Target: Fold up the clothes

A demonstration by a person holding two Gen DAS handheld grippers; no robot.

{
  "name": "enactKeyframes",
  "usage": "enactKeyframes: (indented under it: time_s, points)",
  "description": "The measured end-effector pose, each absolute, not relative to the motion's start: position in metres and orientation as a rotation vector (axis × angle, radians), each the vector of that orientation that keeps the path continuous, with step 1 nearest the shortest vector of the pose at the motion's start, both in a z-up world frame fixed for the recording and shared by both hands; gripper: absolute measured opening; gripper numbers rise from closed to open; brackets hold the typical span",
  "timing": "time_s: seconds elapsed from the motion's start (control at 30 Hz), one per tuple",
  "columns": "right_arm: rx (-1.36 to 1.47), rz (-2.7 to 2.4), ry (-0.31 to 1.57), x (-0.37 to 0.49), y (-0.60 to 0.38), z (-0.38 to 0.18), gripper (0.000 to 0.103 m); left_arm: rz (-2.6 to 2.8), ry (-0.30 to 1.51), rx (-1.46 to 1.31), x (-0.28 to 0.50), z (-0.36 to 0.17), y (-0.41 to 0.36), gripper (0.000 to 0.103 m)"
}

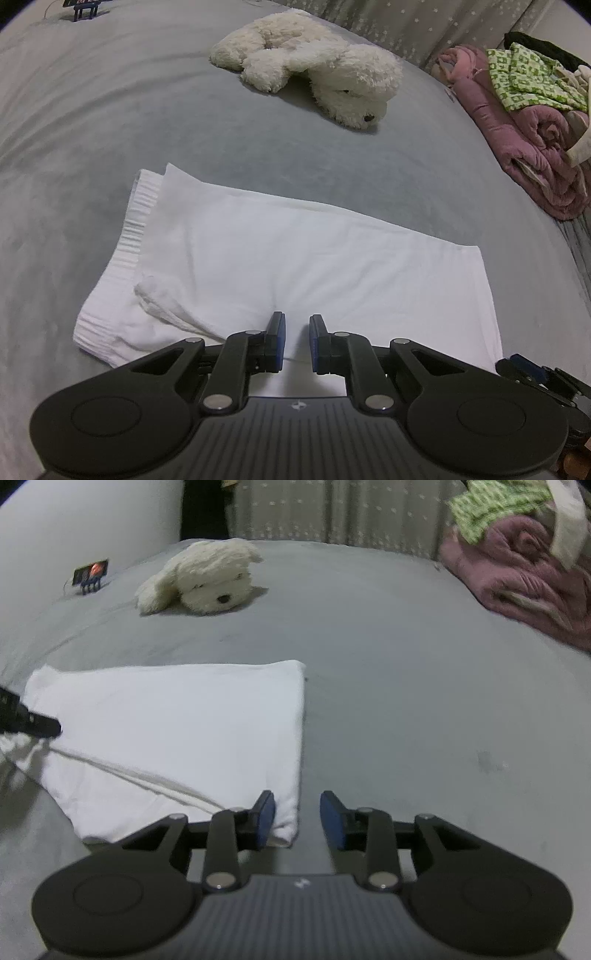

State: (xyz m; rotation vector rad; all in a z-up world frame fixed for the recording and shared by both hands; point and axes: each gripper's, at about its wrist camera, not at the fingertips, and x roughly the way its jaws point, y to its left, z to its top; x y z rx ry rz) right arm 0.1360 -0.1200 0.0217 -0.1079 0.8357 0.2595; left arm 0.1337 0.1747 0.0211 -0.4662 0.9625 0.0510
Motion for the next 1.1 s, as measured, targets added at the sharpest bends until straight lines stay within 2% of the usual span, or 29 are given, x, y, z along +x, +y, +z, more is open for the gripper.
enactKeyframes:
  time_s: [0.27,0.4,0.53,0.63,0.8,1.1]
  points:
    - [-0.028,0.286,0.781,0.109,-0.116,0.036,0.029,0.033,0.952,-0.436,0.134,0.026,0.166,0.012]
    - [-0.106,0.410,0.776,0.090,-0.081,0.032,0.029,0.036,0.957,-0.428,0.134,0.026,0.165,0.012]
    - [-0.177,0.460,0.779,0.079,-0.059,0.025,0.016,0.036,0.962,-0.434,0.134,0.026,0.167,0.012]
    - [-0.230,0.498,0.781,0.071,-0.042,0.020,0.013,0.039,0.969,-0.439,0.134,0.025,0.168,0.012]
    - [-0.307,0.554,0.787,0.060,-0.019,0.012,0.013,0.042,0.978,-0.446,0.135,0.023,0.169,0.012]
    - [-0.282,0.536,0.796,0.049,-0.032,0.011,0.013,0.039,0.982,-0.466,0.134,0.025,0.169,0.012]
